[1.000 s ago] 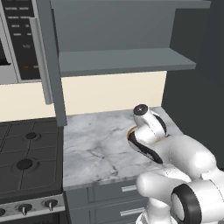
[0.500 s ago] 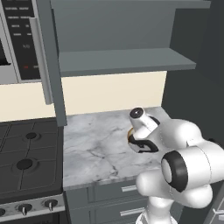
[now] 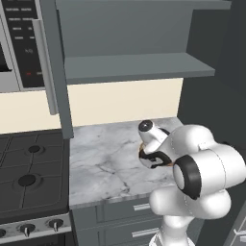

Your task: Open the cabinet and setup a tea strainer by placing it in the bowl upright.

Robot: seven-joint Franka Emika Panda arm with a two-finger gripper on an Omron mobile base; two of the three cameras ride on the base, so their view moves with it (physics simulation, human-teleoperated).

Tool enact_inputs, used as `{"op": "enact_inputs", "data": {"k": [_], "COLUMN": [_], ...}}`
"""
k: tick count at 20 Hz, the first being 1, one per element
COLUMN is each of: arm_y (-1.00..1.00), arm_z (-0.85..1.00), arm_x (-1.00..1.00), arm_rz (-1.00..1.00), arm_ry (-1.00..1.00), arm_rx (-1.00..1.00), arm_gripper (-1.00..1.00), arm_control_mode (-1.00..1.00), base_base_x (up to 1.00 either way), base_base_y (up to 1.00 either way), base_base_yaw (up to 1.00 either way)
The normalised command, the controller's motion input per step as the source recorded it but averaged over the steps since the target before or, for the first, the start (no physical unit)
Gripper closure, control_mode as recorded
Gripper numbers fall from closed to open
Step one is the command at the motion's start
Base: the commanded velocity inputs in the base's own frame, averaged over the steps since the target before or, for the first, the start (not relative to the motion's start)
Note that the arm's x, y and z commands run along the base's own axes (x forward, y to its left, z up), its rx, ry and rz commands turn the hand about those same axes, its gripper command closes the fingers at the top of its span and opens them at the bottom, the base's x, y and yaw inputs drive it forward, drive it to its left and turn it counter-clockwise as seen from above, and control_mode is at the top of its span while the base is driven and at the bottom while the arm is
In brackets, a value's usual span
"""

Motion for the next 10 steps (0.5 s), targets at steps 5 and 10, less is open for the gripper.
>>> {"op": "enact_inputs", "data": {"k": [5,10], "arm_y": [0.12,0.04], "arm_z": [-0.08,-0.02], "arm_x": [0.00,0.00], "arm_rz": [0.00,0.00], "arm_ry": [0.00,0.00], "arm_rx": [0.02,0.00], "arm_gripper": [1.00,-1.00], "arm_control_mode": [-1.00,-1.00], "base_base_x": [0.00,0.00], "base_base_y": [0.00,0.00], "base_base_yaw": [0.00,0.00]}}
